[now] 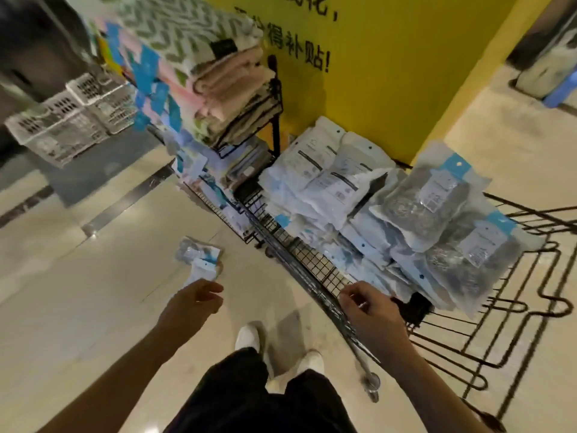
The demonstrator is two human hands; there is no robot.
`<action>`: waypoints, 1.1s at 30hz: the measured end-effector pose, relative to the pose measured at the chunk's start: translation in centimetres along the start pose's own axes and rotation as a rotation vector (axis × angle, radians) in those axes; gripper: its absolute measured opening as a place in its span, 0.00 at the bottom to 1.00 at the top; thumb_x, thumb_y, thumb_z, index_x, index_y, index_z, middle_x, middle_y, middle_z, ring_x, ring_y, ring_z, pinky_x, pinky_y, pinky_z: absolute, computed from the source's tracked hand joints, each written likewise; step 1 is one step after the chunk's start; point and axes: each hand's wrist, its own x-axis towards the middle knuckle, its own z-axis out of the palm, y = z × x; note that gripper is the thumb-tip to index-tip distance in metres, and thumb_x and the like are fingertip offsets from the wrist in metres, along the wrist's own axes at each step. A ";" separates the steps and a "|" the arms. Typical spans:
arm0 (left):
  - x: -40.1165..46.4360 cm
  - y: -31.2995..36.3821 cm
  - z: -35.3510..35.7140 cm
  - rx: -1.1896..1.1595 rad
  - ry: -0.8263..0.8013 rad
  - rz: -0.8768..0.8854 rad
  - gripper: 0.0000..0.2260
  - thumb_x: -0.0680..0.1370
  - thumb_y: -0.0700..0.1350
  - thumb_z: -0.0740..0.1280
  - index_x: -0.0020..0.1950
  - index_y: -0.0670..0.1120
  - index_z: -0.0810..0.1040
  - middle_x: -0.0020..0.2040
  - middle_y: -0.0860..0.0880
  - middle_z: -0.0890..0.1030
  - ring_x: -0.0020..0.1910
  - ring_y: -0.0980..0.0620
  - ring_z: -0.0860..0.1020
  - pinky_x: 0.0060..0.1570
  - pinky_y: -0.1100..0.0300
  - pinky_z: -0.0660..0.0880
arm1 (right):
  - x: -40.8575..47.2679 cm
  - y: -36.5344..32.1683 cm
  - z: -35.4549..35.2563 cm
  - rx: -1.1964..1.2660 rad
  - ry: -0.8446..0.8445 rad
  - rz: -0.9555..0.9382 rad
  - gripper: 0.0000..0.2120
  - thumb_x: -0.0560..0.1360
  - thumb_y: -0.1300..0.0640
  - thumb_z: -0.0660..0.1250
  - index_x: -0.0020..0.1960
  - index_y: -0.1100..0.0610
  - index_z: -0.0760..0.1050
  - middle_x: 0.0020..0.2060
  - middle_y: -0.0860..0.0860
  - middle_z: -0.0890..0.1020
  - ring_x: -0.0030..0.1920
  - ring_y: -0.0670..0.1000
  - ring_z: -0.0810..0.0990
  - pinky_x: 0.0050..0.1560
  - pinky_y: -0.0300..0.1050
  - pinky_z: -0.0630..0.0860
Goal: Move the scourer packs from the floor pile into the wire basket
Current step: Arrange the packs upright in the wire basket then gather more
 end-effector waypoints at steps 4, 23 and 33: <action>-2.5 -6.7 -3.1 -0.193 0.085 -0.201 0.07 0.80 0.39 0.71 0.55 0.50 0.83 0.50 0.44 0.87 0.53 0.39 0.85 0.49 0.51 0.76 | -0.5 -1.2 3.7 -0.066 -0.133 -0.072 0.03 0.81 0.57 0.70 0.50 0.51 0.82 0.43 0.43 0.84 0.46 0.34 0.80 0.43 0.26 0.72; -4.7 -29.2 -22.8 -0.727 0.082 -0.321 0.08 0.84 0.42 0.67 0.60 0.47 0.83 0.56 0.44 0.87 0.58 0.43 0.84 0.59 0.48 0.79 | -3.4 -6.3 28.8 -0.252 -0.170 0.319 0.04 0.82 0.56 0.70 0.50 0.53 0.83 0.41 0.52 0.87 0.40 0.56 0.86 0.44 0.51 0.80; 3.0 -36.9 -30.2 -0.758 0.094 -0.504 0.09 0.83 0.38 0.66 0.61 0.43 0.82 0.56 0.42 0.86 0.58 0.42 0.83 0.52 0.52 0.77 | -1.9 -14.9 39.3 0.001 -0.168 0.410 0.05 0.82 0.56 0.69 0.49 0.56 0.82 0.42 0.54 0.86 0.40 0.56 0.84 0.43 0.50 0.78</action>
